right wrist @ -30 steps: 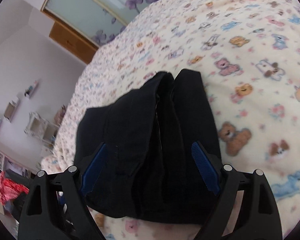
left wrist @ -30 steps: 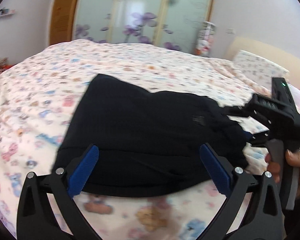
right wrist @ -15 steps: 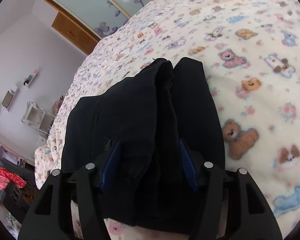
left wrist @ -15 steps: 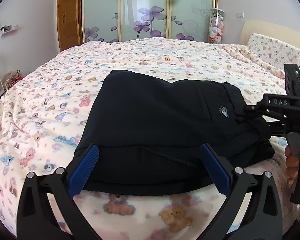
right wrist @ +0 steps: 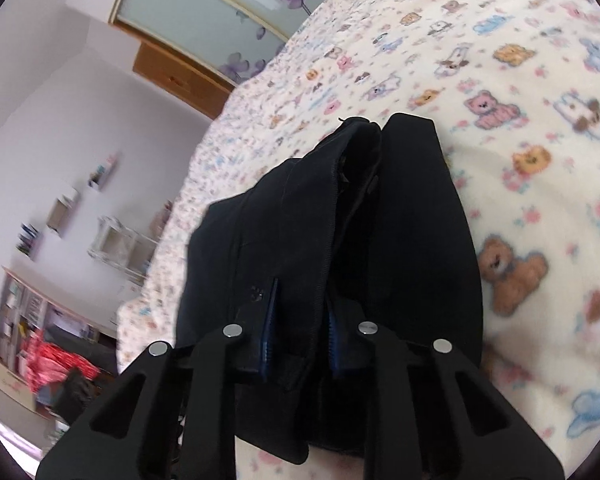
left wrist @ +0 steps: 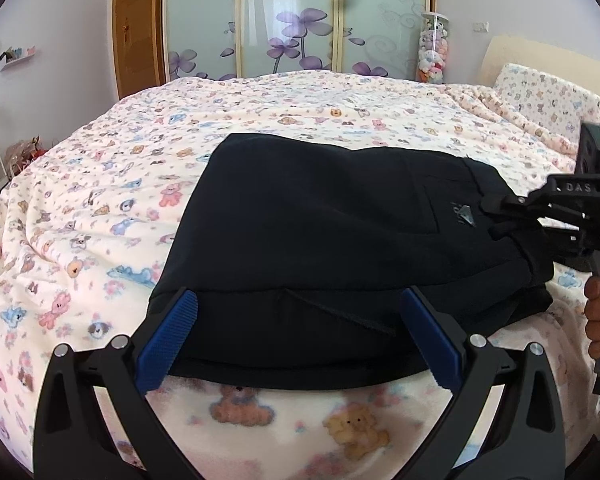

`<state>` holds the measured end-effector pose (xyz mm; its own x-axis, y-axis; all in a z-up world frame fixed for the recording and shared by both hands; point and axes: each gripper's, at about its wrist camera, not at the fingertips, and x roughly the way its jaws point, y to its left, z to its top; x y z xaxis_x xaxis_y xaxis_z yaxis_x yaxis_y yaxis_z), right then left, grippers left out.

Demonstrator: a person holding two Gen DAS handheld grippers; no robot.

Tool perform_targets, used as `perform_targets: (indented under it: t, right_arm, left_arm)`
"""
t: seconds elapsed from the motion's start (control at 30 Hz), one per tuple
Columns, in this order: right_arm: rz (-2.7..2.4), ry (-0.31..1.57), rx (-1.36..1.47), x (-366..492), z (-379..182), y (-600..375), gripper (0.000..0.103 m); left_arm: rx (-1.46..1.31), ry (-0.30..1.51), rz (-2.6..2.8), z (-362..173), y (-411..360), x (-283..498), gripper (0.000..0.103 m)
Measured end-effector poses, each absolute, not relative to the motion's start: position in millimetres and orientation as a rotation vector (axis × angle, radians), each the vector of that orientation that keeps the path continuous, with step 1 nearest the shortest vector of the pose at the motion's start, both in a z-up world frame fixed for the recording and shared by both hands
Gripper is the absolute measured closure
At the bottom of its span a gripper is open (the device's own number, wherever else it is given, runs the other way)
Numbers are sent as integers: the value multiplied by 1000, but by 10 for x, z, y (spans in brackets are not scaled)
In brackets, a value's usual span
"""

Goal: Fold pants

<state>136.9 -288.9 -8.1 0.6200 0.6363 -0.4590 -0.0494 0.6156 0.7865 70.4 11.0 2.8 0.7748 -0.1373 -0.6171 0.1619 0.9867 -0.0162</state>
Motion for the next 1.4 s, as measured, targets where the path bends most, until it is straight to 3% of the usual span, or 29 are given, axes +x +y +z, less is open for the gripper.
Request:
perform_targets:
  t: [0.27,0.5,0.53,0.57,0.63,0.7,0.9,1.07,1.4]
  right_arm:
    - [413,741,898,1239,-54,-3079,83]
    - [310,800,718,1333,-119,-3011,81]
    - [292,808,654,1316,-68,-2969,77]
    - [274,811,614,1311,-39,-2939,64]
    - [233,810,520,1262,32,-2900,48]
    - [204,793,475,1193,104,-2915,43]
    - [191,644,364,992,423,-2834,43]
    - [268,654,137,1011,456,-2338,43]
    - [250,736,91,1131,279,-2164,43]
  left_arm:
    - [-79,657,-152,81,338,714,2]
    - [-101,655,-129,93,441,728,2]
    - [-100,652,-128,104,435,720,2]
    - [-97,646,-130,124,434,715,2]
    - [-87,634,-135,164,417,708,2]
    - [-75,620,-139,202,388,701,2]
    - [-57,588,-202,371,273,845,2]
    - [-37,623,-241,398,84,1090,2]
    - [-22,753,-208,60,13,1389,2]
